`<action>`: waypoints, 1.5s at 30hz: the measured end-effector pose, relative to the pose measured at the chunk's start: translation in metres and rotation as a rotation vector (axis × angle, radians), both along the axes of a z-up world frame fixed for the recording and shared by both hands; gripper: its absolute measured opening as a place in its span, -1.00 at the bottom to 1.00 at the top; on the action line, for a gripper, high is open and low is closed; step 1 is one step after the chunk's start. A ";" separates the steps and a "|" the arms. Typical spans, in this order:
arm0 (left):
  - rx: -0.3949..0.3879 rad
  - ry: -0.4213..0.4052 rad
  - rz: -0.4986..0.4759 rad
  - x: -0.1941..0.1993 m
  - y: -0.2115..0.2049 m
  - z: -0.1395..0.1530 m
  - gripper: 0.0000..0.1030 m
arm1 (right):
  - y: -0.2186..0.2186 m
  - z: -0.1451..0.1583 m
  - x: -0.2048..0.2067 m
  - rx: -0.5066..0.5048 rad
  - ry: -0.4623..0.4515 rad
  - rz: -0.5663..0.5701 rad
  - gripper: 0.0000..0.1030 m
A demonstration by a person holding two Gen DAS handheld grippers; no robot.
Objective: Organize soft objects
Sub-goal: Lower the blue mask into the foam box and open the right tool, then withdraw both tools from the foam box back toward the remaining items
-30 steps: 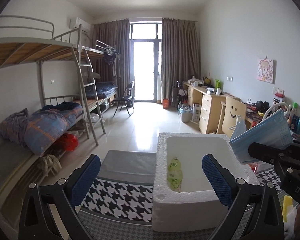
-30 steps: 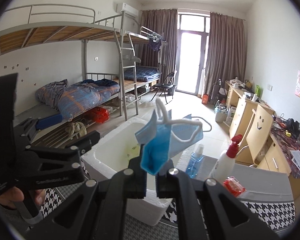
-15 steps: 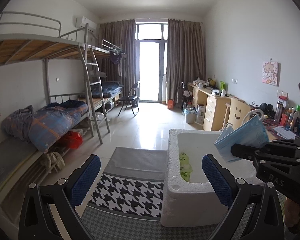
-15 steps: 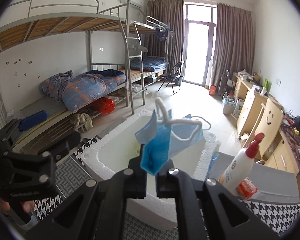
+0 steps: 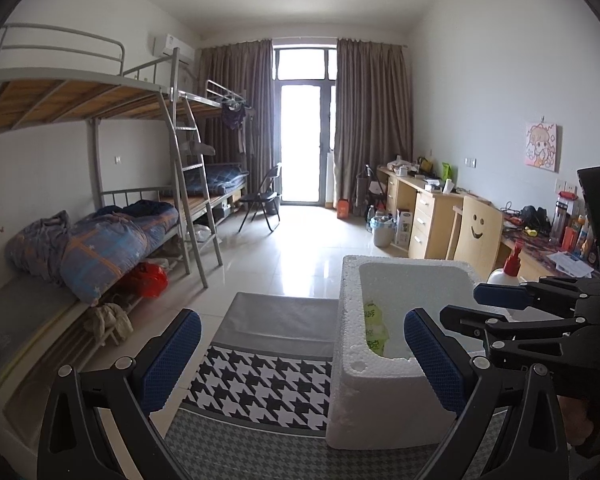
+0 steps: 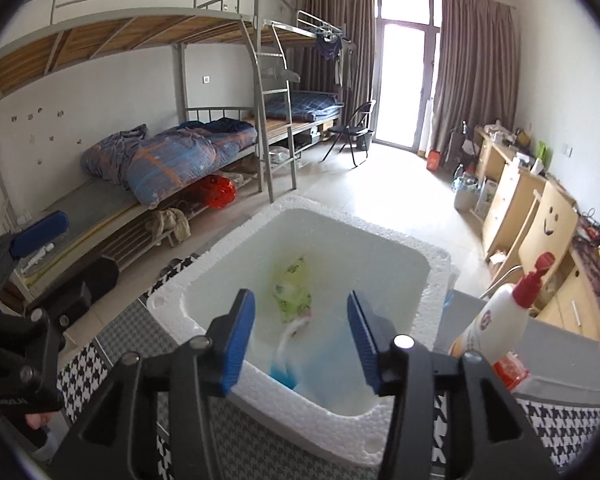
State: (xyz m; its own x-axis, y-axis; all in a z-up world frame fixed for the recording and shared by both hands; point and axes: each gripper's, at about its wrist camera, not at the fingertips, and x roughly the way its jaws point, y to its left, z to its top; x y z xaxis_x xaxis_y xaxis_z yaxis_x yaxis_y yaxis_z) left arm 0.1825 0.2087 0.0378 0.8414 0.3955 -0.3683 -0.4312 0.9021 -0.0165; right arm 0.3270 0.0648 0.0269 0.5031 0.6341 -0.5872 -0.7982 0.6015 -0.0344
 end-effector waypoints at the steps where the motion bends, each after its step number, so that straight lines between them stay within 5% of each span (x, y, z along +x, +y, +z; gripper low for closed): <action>1: 0.001 0.000 -0.003 0.000 -0.001 0.000 0.98 | -0.001 0.000 0.000 0.001 0.003 0.001 0.03; 5: 0.000 -0.001 -0.010 -0.003 -0.004 0.000 0.98 | -0.008 0.004 -0.003 0.009 -0.007 -0.006 0.08; 18: 0.013 -0.012 -0.027 -0.017 -0.023 0.010 0.98 | -0.035 0.020 -0.022 0.074 -0.063 -0.019 0.69; 45: 0.033 -0.034 -0.101 -0.055 -0.069 0.018 0.98 | -0.096 0.030 -0.067 0.148 -0.153 -0.079 0.79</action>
State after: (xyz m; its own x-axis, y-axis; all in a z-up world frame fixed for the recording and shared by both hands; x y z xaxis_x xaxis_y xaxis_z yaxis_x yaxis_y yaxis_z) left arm 0.1280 0.1399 0.0560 0.8891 0.3196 -0.3276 -0.3381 0.9411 0.0006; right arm 0.2604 -0.0314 0.0569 0.6306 0.6628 -0.4037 -0.7409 0.6691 -0.0587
